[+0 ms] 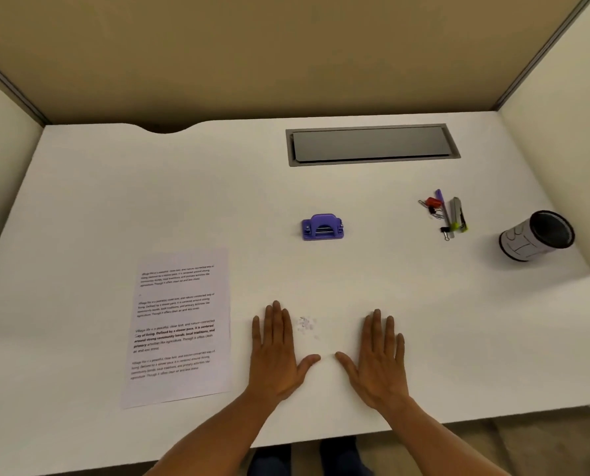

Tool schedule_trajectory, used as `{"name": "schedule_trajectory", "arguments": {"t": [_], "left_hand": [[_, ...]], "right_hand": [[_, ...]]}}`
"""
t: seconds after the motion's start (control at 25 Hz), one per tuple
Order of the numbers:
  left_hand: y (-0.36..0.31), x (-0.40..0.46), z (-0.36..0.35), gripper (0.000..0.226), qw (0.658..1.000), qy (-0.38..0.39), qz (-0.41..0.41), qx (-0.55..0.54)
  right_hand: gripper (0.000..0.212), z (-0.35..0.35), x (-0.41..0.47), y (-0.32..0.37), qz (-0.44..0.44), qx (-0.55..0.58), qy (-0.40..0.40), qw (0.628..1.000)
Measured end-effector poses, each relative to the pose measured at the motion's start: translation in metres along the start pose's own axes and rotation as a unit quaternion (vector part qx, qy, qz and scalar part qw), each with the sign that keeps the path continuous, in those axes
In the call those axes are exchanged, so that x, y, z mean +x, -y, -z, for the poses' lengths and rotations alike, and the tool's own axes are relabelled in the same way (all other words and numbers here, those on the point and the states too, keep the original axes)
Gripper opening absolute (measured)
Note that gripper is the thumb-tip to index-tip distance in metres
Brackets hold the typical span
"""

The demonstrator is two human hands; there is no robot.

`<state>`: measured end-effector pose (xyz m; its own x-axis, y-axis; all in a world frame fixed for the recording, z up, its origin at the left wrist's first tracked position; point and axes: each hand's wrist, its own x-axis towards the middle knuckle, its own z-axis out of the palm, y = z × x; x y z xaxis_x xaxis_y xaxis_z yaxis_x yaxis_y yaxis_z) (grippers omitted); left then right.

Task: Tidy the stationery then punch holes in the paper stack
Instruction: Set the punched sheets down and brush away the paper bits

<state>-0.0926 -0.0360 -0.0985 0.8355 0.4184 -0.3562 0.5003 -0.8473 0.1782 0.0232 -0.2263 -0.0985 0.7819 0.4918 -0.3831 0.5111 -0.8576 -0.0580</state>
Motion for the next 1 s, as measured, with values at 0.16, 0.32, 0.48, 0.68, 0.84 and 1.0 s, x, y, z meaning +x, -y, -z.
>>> {"name": "schedule_trajectory", "arguments": {"t": [0.16,0.32,0.48,0.68,0.84,1.0], "left_hand": [[-0.034,0.019,-0.006,0.096,0.999,-0.008,-0.037,0.003],[-0.056,0.046,-0.005,0.091,0.995,-0.018,-0.096,0.03],[-0.027,0.053,-0.005,0.092,0.987,-0.036,-0.147,0.054],[0.026,0.041,-0.004,0.085,0.995,-0.058,-0.062,0.061],[0.026,0.044,-0.004,0.083,0.995,-0.052,-0.063,0.052],[0.029,0.043,-0.006,0.083,0.995,-0.068,-0.064,0.045]], "right_hand": [[0.101,-0.001,0.006,-0.012,-0.016,0.03,-0.013,0.999],[0.1,-0.002,0.014,-0.02,-0.007,0.03,-0.021,0.999],[0.082,-0.001,0.008,-0.025,0.099,-0.002,-0.026,0.995],[0.078,-0.013,-0.001,-0.006,0.287,-0.053,-0.023,0.956],[0.08,-0.005,0.022,0.01,0.217,-0.039,-0.04,0.975],[0.081,0.006,0.047,0.015,0.169,-0.031,-0.034,0.984]]}}
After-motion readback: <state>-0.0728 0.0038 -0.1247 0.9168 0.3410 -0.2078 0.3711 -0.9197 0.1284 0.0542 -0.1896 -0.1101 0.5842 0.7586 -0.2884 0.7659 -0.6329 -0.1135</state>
